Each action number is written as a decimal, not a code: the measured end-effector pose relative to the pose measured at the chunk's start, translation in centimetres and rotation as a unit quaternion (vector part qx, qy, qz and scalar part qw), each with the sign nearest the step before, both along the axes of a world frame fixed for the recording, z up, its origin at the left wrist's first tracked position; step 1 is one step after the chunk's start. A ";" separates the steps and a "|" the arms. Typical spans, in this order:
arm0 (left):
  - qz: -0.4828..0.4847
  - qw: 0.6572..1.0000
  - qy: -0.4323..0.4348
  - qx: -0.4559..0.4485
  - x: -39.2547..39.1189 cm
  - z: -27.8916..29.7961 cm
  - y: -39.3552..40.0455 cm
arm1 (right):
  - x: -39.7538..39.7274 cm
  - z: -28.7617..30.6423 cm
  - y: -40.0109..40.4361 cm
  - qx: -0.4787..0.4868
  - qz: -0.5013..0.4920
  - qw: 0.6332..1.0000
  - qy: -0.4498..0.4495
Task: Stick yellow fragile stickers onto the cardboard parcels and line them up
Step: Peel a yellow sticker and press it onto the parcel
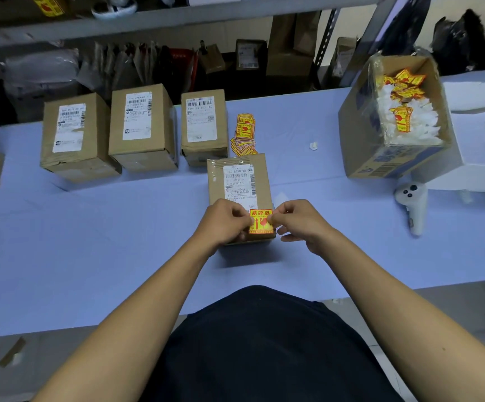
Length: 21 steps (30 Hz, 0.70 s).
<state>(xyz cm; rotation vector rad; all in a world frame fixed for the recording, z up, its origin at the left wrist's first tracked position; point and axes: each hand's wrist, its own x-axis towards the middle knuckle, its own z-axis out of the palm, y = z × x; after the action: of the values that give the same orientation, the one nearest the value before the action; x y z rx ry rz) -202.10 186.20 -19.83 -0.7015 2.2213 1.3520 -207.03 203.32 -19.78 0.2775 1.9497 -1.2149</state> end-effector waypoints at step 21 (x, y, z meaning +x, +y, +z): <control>-0.135 0.983 -0.004 -0.127 -1.1 -0.6 0.0 | 0.0 -1.5 -0.2 0.070 0.012 0.996 0.055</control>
<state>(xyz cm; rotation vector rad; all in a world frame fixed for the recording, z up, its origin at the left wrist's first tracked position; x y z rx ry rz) -203.25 186.23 -20.39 -0.4661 2.4049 0.9438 -207.07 203.15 -21.28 0.2614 2.1321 -1.1009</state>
